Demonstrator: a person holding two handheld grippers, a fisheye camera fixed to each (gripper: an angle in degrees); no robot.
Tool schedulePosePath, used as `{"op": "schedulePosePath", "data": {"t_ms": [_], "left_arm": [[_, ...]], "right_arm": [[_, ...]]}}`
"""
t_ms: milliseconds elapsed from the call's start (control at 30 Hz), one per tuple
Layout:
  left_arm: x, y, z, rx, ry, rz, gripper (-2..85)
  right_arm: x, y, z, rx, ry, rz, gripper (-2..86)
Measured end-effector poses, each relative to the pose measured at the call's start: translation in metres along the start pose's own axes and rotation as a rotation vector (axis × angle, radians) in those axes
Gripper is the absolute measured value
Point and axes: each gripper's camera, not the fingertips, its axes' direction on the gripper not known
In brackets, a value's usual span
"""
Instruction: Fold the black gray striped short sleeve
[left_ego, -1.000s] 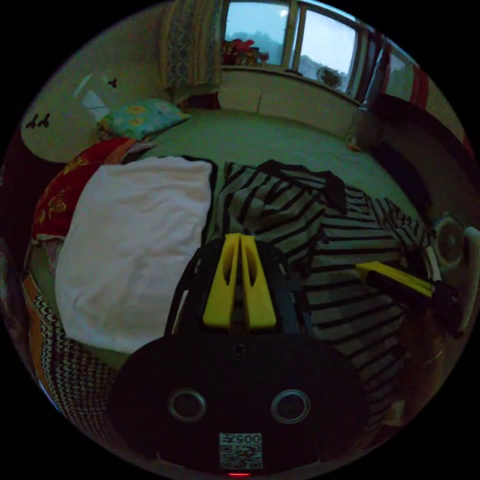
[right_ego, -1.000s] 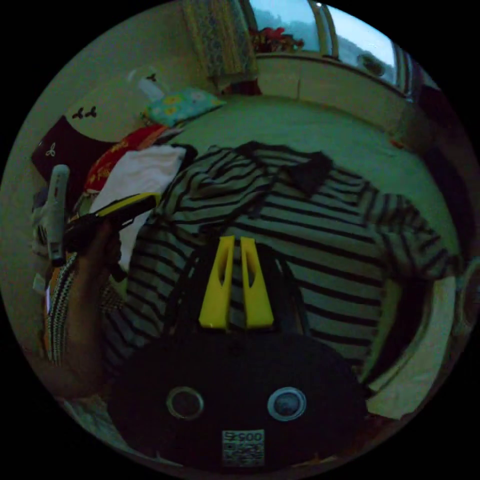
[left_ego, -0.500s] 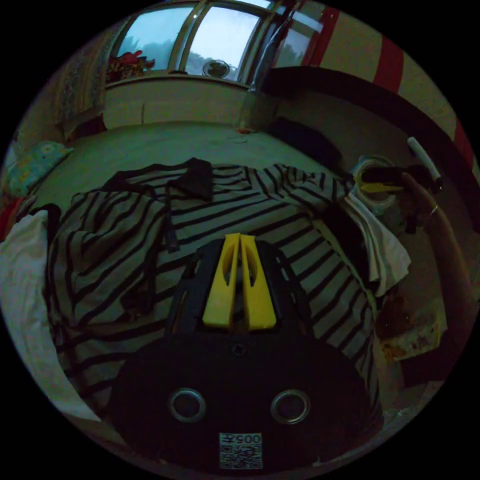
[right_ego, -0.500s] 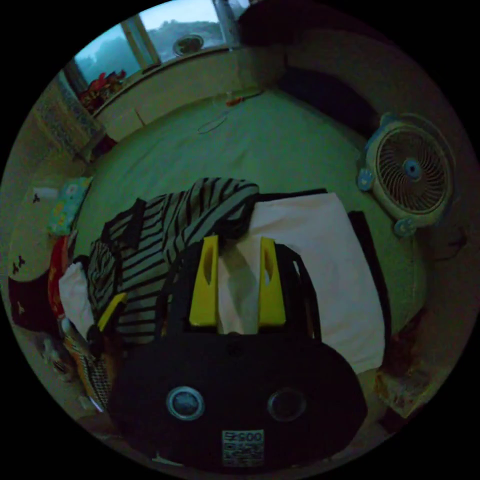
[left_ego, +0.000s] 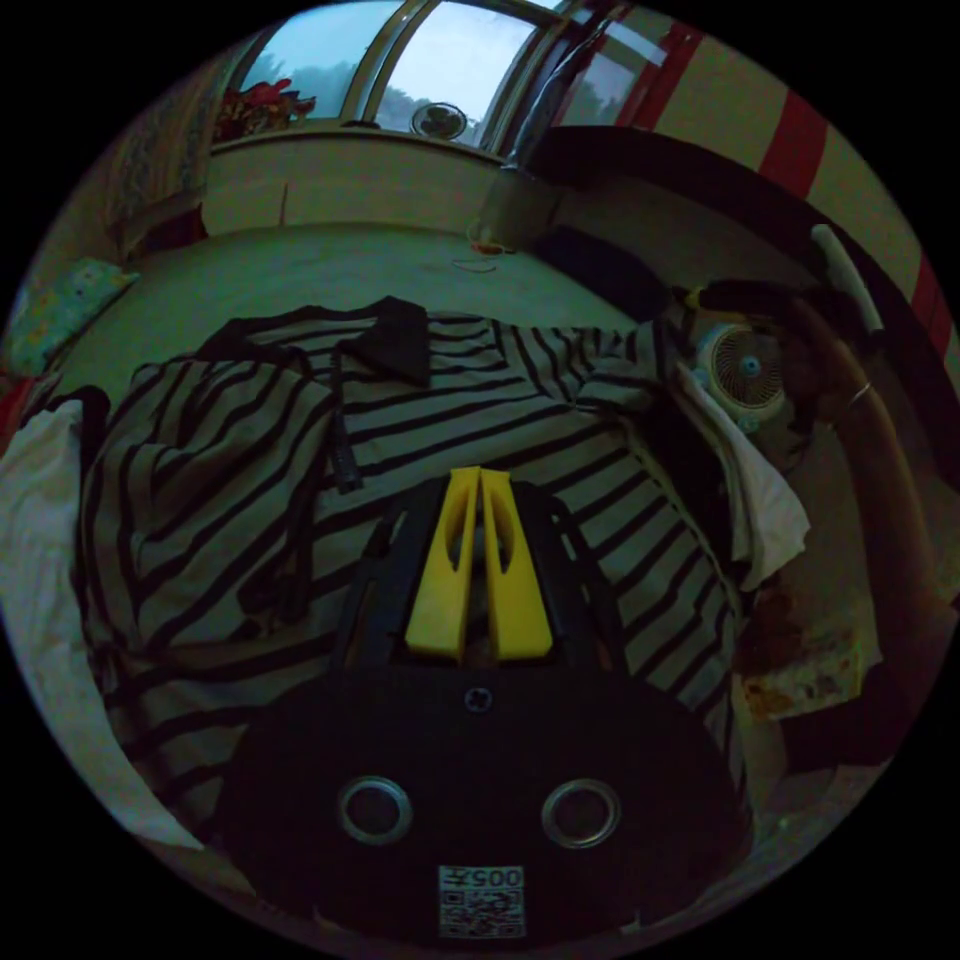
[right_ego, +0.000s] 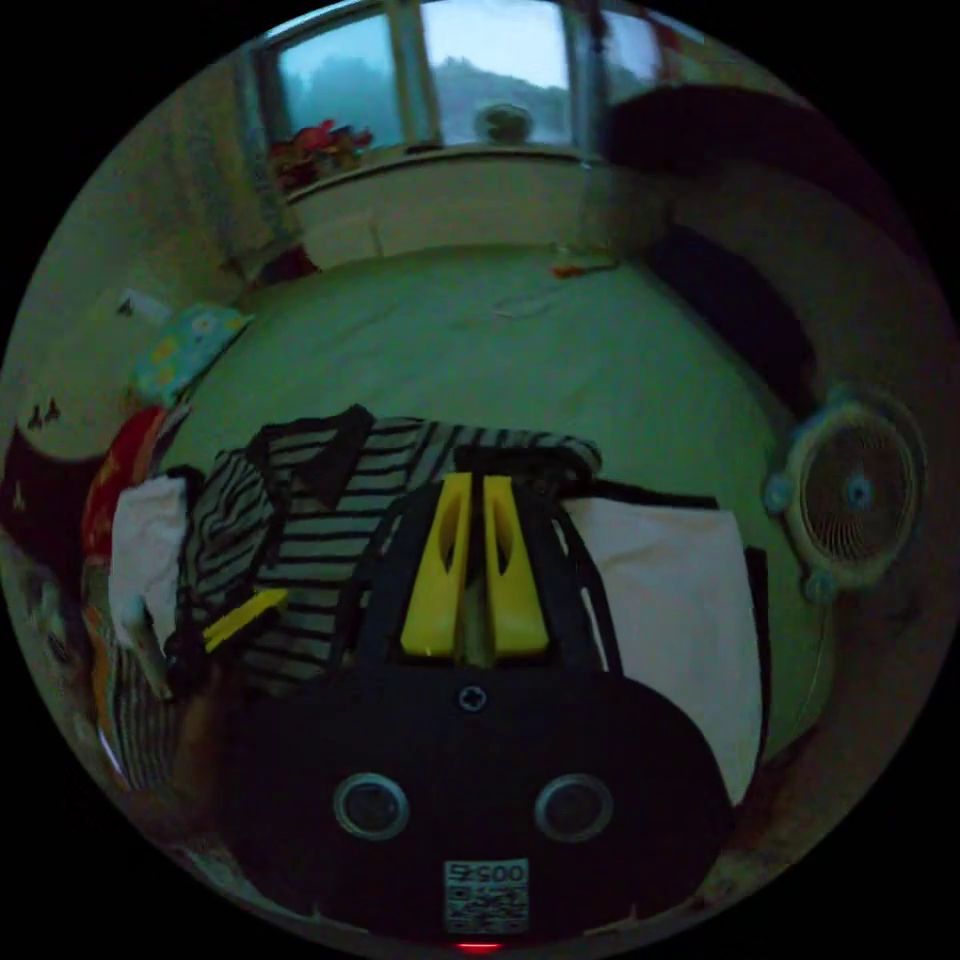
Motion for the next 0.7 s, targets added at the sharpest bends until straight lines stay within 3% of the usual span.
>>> {"op": "schedulePosePath", "data": {"t_ms": [200,400,700], "left_arm": [[0.006,-0.007,0.029,0.003,0.024,-0.017,-0.6],[0.004,-0.013,0.056,0.008,0.029,-0.043,-0.3],[0.013,-0.023,0.11,-0.062,0.146,-0.002,6.6]], "right_arm": [[-0.091,0.002,0.042,-0.176,-0.175,-0.334,-0.9],[-0.111,0.024,0.093,-0.429,-0.261,-0.398,4.4],[-0.085,-0.044,0.064,-0.226,-0.207,-0.31,11.7]]}}
